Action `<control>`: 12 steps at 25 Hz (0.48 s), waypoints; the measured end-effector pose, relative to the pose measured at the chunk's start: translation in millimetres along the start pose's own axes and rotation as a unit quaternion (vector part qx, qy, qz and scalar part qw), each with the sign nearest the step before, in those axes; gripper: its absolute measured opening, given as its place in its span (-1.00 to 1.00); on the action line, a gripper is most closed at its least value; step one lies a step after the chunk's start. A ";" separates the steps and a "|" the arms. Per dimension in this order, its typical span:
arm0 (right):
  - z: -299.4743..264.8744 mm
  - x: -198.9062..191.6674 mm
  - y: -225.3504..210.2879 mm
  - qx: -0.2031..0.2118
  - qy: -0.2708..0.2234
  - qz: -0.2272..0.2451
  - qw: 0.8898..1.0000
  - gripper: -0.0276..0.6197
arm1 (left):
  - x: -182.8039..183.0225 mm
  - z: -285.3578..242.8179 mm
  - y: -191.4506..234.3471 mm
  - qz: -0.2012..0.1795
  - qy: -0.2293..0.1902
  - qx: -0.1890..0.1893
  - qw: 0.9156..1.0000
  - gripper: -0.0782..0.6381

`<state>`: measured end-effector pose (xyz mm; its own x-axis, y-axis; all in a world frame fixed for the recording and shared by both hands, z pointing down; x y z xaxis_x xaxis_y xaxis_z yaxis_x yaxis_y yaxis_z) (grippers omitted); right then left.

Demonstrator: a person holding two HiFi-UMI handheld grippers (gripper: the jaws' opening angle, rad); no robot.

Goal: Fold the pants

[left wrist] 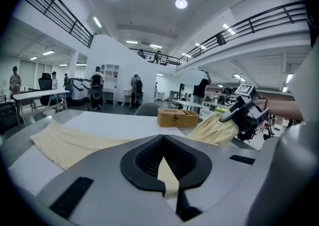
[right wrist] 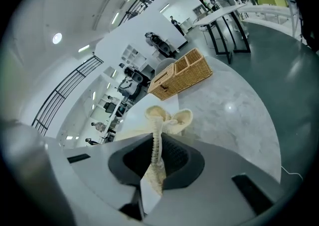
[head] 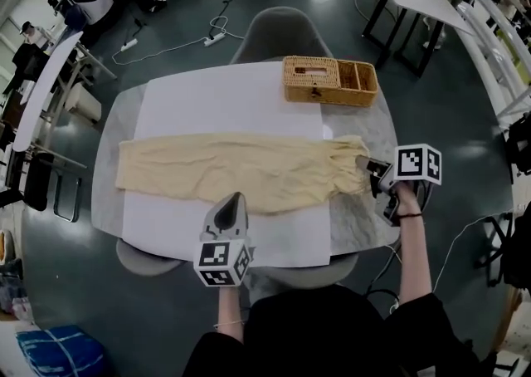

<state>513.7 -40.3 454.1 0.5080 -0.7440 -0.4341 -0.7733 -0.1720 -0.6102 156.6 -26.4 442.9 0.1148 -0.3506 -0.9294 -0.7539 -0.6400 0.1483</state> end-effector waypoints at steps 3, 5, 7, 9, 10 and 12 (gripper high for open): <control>-3.1 -5.9 23.9 -0.003 -0.015 0.004 1.000 -0.80 | 0.3 14.1 22.1 -0.001 -0.001 -0.011 1.000 -0.74; -6.4 -8.2 41.8 -0.003 -0.029 0.006 1.000 -0.80 | -0.4 22.3 38.7 -0.002 0.000 -0.019 1.000 -0.74; -9.0 -11.6 60.7 -0.007 -0.041 0.009 0.999 -0.80 | -0.6 30.9 55.0 -0.002 0.001 -0.028 1.000 -0.74; -10.2 -13.7 78.3 -0.031 -0.051 0.025 0.998 -0.80 | 1.0 38.8 70.6 -0.004 0.000 -0.037 0.999 -0.74; -11.2 -14.6 87.5 -0.043 -0.055 0.034 0.997 -0.80 | 2.2 42.6 78.2 -0.005 -0.001 -0.042 0.999 -0.74; -16.4 -17.4 107.3 -0.050 -0.062 0.040 0.996 -0.80 | 4.1 50.2 93.7 -0.006 -0.003 -0.049 0.999 -0.74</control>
<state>415.7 -56.4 407.0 0.4819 -0.6729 -0.5613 -0.8436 -0.1831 -0.5048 54.0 -53.5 436.1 0.1190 -0.3387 -0.9334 -0.6858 -0.7078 0.1694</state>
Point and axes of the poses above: the fingertips, and each gripper's own axes: z backward along the fingers, y to its left, x out of its top, the point moved 6 cm from there along z, backward along the fingers, and after that the axes turned 8 degrees about -x, right-handed, at the moved point
